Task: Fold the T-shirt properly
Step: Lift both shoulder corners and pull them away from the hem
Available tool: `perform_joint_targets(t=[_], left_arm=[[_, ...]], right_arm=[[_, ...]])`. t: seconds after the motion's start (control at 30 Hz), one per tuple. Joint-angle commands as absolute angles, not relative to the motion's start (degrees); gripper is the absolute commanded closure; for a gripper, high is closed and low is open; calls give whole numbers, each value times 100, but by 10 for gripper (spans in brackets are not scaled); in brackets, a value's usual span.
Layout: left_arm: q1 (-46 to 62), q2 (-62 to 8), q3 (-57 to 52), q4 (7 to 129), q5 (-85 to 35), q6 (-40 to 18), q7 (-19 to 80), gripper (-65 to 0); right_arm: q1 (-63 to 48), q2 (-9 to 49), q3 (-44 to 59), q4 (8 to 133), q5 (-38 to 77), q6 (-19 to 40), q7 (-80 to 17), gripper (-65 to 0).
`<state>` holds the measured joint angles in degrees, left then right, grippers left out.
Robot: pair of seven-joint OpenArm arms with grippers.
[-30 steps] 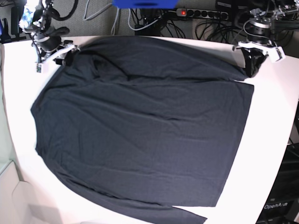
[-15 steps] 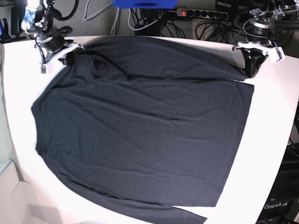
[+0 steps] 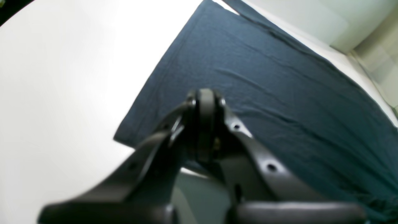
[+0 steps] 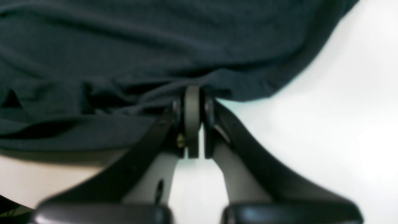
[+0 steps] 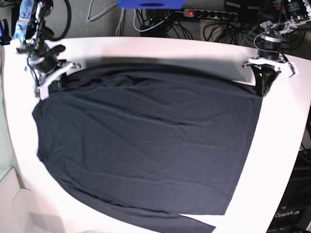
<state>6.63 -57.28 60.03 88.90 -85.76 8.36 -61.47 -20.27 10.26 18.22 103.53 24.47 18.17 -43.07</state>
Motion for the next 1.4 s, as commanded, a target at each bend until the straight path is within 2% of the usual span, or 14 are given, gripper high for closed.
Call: perform_joint_targets(t=[0.0, 0.5, 1.07, 1.37], left_arm=[[646, -5859, 5974, 8980, -8500, 813, -6299, 0], [31, -5991, 5912, 8769, -8500, 813, -6299, 0], [-189, -5930, 5912, 8233, -8500, 813, -6281, 0], [-444, -5727, 5877, 7899, -8500, 813, -5446, 0]], right_arm=[[-1956, 1086, 1851, 10475, 2484, 1842, -4268, 0], [-778, 1156, 1807, 10422, 2475, 1842, -5024, 0], [-426, 1209, 1754, 9807, 2475, 1842, -5007, 0], [-242, 1279, 1499, 9692, 2475, 1842, -5007, 0]])
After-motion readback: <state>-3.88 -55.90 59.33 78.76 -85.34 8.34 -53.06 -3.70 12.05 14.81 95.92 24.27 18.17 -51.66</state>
